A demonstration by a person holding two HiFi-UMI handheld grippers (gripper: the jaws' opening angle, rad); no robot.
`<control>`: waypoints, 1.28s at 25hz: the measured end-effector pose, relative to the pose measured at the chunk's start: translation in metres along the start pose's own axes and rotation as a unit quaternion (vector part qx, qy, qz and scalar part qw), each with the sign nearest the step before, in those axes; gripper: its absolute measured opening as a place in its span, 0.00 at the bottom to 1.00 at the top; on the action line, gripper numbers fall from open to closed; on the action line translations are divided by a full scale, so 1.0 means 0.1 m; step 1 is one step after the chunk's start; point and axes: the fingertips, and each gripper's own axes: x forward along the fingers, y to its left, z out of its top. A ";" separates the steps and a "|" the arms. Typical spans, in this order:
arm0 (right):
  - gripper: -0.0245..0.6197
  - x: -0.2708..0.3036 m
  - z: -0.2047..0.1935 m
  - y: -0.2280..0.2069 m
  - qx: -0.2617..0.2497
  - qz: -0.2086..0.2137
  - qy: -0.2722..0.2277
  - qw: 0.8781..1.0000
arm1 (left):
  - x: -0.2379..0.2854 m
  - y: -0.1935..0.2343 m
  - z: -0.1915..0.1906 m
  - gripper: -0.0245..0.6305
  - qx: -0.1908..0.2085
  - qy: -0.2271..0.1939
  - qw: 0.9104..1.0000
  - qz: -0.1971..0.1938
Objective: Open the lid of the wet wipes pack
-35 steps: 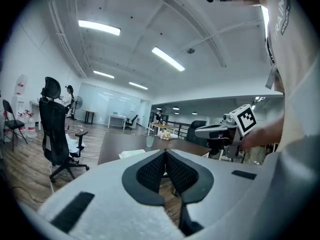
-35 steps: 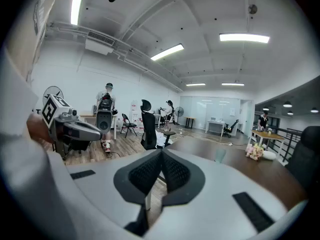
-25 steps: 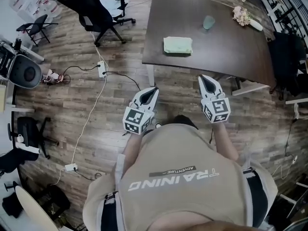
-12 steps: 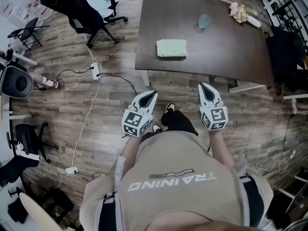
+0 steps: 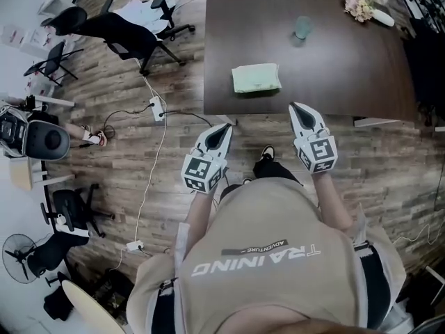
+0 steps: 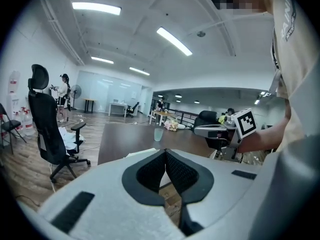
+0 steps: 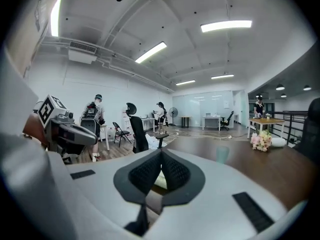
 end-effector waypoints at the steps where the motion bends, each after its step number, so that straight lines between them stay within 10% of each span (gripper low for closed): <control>1: 0.06 0.06 0.03 -0.07 -0.003 0.002 -0.002 1.000 | 0.10 0.03 0.06 0.05 -0.001 -0.001 1.000 0.000; 17: 0.06 0.47 -0.17 -0.63 0.018 0.010 0.033 0.999 | 1.04 0.23 0.50 0.05 -0.010 -0.010 0.999 -0.039; 32: 0.06 1.36 0.22 -0.43 -0.069 0.007 0.082 0.994 | 1.69 1.15 0.70 0.05 0.009 0.000 0.992 -0.122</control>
